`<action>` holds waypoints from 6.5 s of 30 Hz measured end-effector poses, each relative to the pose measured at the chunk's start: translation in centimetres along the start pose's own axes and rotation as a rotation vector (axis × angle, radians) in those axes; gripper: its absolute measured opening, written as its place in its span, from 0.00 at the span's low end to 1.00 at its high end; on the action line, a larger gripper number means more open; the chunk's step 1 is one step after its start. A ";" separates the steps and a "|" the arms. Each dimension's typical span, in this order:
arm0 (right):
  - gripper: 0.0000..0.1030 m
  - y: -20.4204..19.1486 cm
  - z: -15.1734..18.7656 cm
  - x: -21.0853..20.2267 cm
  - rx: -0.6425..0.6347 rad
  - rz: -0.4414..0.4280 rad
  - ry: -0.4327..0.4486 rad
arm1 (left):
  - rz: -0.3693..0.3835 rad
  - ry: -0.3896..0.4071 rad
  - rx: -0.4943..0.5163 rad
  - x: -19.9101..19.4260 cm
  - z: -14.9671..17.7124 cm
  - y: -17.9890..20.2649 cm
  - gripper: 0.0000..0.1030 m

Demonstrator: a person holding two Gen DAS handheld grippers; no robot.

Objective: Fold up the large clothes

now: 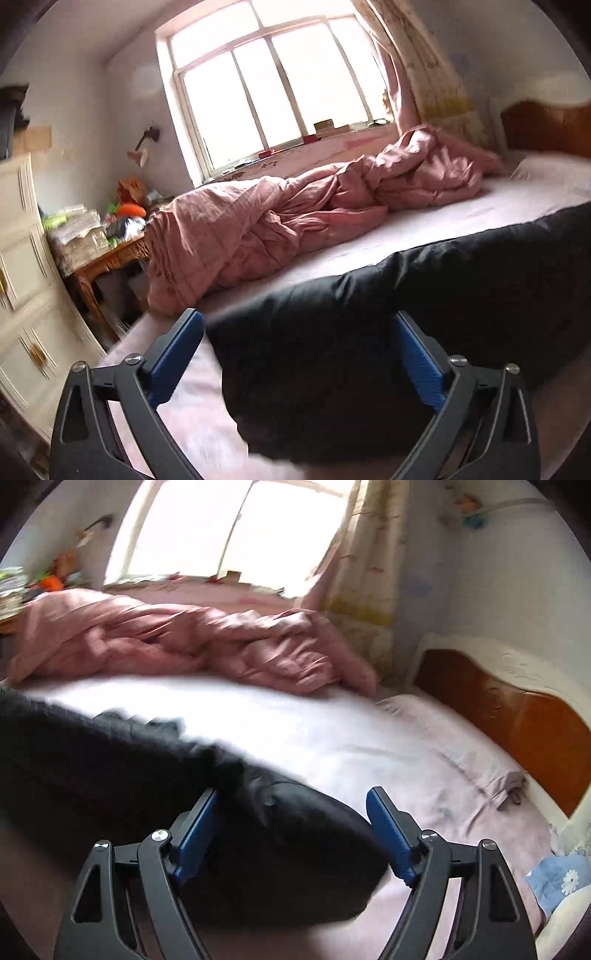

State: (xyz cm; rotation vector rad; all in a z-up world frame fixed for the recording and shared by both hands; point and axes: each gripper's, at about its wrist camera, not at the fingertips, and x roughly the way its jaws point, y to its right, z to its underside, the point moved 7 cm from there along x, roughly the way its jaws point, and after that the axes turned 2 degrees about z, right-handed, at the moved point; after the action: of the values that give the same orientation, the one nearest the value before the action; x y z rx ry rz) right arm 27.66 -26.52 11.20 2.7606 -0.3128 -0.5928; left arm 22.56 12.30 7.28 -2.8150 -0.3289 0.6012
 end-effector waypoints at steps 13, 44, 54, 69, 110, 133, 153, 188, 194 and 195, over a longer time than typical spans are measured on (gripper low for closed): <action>0.80 3.9 7.3 7.1 0.392 -0.461 -0.354 | 0.379 -0.305 -0.389 6.4 5.6 -2.5 0.76; 0.72 1.9 -0.3 10.0 0.100 0.013 -0.070 | 0.143 -0.244 -0.449 5.7 3.2 -5.2 0.22; 0.55 -0.2 -3.0 2.6 0.256 -0.439 -0.103 | 0.448 -0.114 -0.264 -2.3 -2.6 5.8 0.08; 0.21 -8.1 0.9 3.9 0.148 -0.651 -0.309 | 0.745 -0.504 -0.365 5.5 1.2 20.3 0.00; 0.01 -25.9 1.5 14.0 0.098 -0.653 -0.721 | 0.885 -0.619 -0.655 6.8 6.6 20.5 0.04; 0.42 -8.2 -1.1 2.2 0.304 -0.610 -0.190 | 0.837 -0.200 -0.550 -0.2 0.9 17.6 0.02; 0.95 -0.4 9.2 5.5 0.892 -0.468 -0.237 | 0.517 0.001 -0.448 0.0 -0.9 14.9 0.17; 0.23 16.5 3.0 6.5 0.970 -0.278 -0.040 | 0.461 -0.346 -0.627 7.5 5.1 12.9 0.18; 0.23 12.9 -1.1 2.4 0.848 -0.478 0.114 | 0.637 -0.358 -0.593 5.9 4.4 16.4 0.13; 0.23 12.2 -1.7 1.7 0.821 -0.494 0.133 | 0.662 -0.365 -0.582 5.5 4.4 17.2 0.13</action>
State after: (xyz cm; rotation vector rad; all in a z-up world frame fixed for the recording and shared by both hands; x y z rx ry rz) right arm 28.13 -37.96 16.15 3.6934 0.2331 -0.4437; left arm 28.44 -1.65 -3.44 -3.3463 0.4813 1.3516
